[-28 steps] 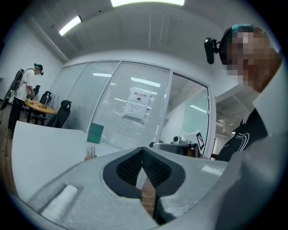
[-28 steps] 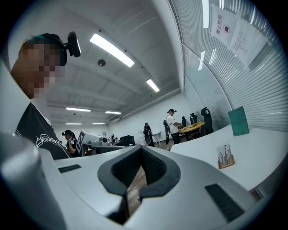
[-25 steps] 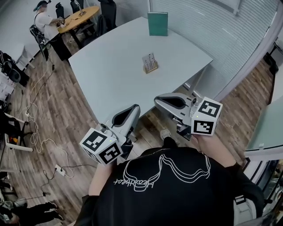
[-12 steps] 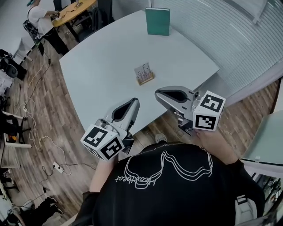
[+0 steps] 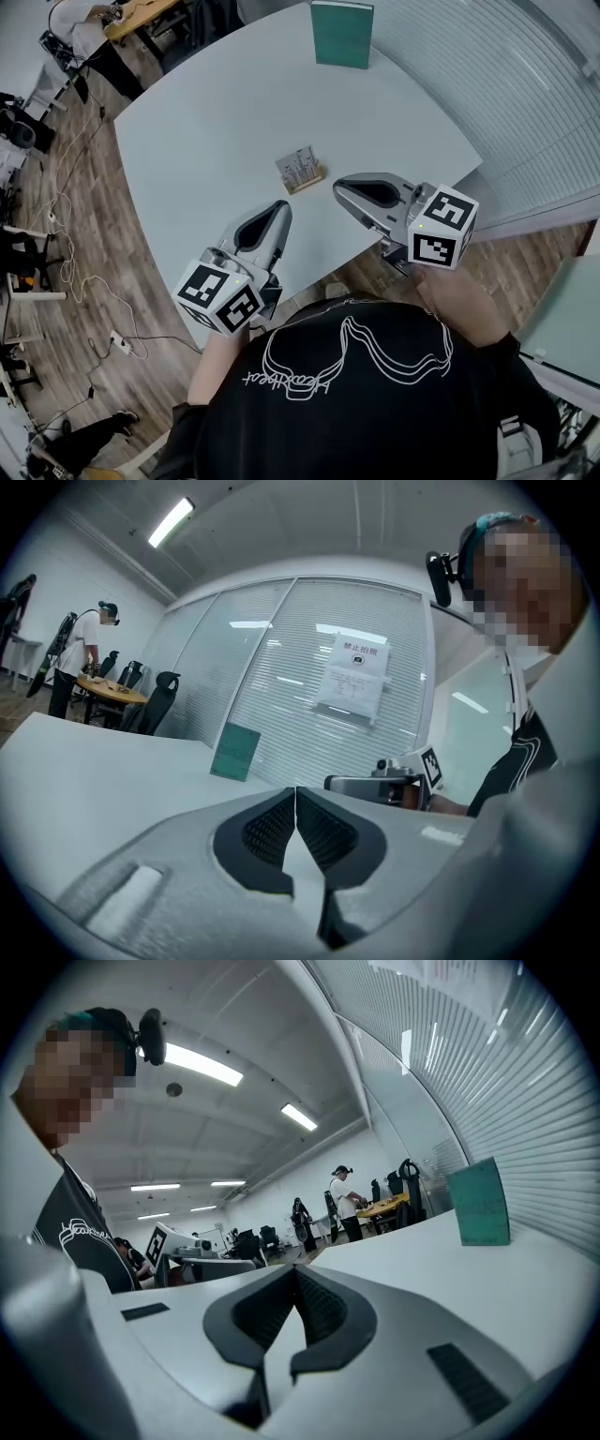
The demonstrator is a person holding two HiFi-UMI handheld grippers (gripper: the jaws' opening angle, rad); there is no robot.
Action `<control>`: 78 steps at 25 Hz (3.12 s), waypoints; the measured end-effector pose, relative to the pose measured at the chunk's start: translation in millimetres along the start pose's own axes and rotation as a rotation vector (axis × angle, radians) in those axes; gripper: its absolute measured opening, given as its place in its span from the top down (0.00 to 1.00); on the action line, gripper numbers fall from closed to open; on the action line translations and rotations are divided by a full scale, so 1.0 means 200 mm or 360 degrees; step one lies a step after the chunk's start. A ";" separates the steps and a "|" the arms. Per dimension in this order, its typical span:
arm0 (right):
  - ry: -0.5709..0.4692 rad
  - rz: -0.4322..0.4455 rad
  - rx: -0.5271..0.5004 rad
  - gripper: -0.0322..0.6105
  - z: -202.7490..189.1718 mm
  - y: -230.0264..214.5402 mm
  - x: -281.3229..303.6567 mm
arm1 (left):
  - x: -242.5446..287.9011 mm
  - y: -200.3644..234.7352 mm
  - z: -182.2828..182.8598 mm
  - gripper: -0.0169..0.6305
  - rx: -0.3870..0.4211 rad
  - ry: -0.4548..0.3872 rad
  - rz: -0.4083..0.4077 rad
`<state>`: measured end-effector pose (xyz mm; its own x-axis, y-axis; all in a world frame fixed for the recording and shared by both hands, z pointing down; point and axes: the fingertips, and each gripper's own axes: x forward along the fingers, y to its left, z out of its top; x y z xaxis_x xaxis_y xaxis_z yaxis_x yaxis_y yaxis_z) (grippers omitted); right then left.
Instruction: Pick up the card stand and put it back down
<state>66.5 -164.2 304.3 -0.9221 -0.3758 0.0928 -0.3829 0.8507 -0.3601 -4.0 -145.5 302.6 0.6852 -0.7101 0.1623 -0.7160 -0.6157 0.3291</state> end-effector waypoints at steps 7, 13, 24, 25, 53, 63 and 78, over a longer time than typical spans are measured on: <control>0.0099 -0.0074 -0.0014 0.92 -0.14 -0.31 0.11 | 0.16 0.20 -0.11 0.95 0.0084 0.0078 0.0128; 0.0172 -0.0118 -0.0110 0.87 -0.27 -0.47 0.20 | 0.22 0.38 -0.28 0.95 0.0136 0.0131 0.0186; 0.0411 -0.0160 -0.0218 0.80 -0.58 -0.81 0.37 | 0.39 0.73 -0.54 0.84 0.0057 0.0182 0.0347; 0.0433 -0.0159 -0.0229 0.79 -0.61 -0.82 0.39 | 0.39 0.76 -0.58 0.82 0.0044 0.0201 0.0354; 0.0839 -0.0099 -0.0420 0.75 -0.98 -0.94 0.56 | 0.50 0.96 -0.98 0.77 -0.0097 0.0513 0.0460; 0.0788 -0.0130 -0.0376 0.80 -0.99 -0.98 0.55 | 0.53 0.96 -1.00 0.79 -0.0086 0.0506 0.0473; 0.0778 -0.0166 -0.0367 0.80 -0.98 -0.98 0.55 | 0.53 0.97 -1.00 0.81 -0.0115 0.0531 0.0495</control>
<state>29.3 -300.7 566.5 -0.7764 -0.2947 0.5571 -0.4254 0.8973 -0.1182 -43.2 -271.7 568.8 0.4534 -0.7011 0.5504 -0.8913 -0.3570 0.2795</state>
